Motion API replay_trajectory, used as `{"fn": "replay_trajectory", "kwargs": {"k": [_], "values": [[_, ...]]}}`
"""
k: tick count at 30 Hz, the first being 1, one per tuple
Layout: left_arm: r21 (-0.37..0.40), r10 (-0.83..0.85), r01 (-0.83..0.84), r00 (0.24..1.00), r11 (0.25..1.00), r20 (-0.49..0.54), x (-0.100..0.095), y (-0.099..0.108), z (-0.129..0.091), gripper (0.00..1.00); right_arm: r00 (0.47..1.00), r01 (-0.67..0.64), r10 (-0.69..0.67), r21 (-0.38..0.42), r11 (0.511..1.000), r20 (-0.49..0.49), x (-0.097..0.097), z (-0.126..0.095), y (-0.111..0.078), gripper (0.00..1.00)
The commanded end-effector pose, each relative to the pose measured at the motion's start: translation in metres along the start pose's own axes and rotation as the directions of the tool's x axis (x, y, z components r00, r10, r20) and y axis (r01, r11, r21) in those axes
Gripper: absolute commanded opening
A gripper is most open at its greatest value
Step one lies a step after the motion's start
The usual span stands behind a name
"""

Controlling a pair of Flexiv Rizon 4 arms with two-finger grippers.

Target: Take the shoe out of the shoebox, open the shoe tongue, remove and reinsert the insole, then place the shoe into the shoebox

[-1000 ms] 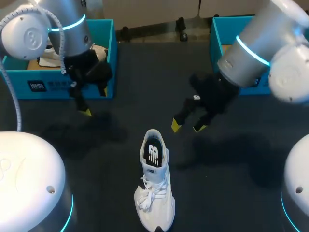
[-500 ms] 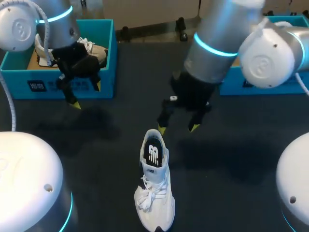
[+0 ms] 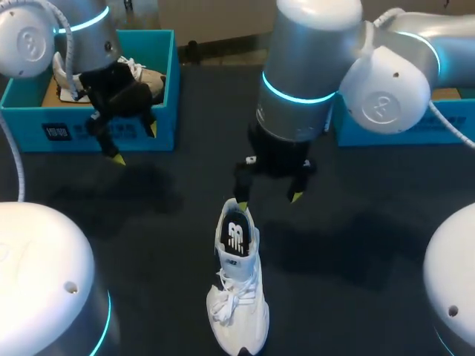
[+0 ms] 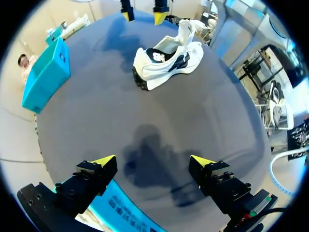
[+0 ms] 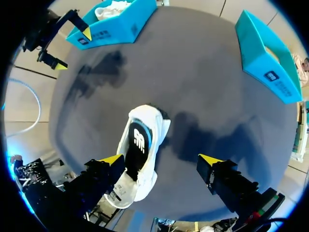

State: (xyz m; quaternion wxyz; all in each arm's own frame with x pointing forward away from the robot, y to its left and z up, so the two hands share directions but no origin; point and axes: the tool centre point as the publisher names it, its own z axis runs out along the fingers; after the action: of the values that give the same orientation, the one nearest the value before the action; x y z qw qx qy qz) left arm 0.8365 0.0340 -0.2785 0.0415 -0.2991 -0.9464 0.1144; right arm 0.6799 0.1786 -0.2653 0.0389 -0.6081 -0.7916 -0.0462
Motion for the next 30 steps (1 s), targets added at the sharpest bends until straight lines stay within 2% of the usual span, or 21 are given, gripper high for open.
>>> {"fn": "replay_trajectory", "kwargs": {"k": [1,14,15,16,20,21,30], "values": [[0.036,0.091,-0.092,0.996,0.995,0.014,0.003,0.015,-0.011,1.0,0.999,-0.014,0.015,-0.029,0.999,0.047,0.016,0.009,0.0,1.0],[0.021,0.179,-0.178,0.983,0.984,-0.039,-0.008,0.037,-0.028,1.0,0.996,-0.051,0.054,-0.045,0.998,0.075,0.038,0.034,0.008,1.0],[0.017,0.175,-0.175,0.984,0.984,-0.04,-0.008,0.038,-0.029,1.0,0.996,-0.051,0.054,-0.046,0.998,0.075,0.039,0.036,0.009,0.9],[0.008,0.177,-0.177,0.983,0.984,-0.037,-0.009,0.039,-0.028,1.0,0.995,-0.055,0.059,-0.045,0.997,0.079,0.039,0.038,0.01,0.49],[0.008,0.177,-0.177,0.983,0.984,-0.037,-0.009,0.039,-0.028,1.0,0.993,-0.063,0.069,-0.064,0.996,0.094,0.042,0.045,0.009,0.16],[0.008,0.177,-0.177,0.983,0.984,-0.037,-0.009,0.039,-0.028,1.0,0.992,-0.065,0.071,-0.068,0.996,0.1,0.044,0.046,0.009,0.0],[0.008,0.177,-0.177,0.983,0.984,-0.037,-0.009,0.039,-0.028,1.0,0.982,-0.115,0.126,-0.086,0.99,0.141,0.057,0.054,0.003,0.0]]}}
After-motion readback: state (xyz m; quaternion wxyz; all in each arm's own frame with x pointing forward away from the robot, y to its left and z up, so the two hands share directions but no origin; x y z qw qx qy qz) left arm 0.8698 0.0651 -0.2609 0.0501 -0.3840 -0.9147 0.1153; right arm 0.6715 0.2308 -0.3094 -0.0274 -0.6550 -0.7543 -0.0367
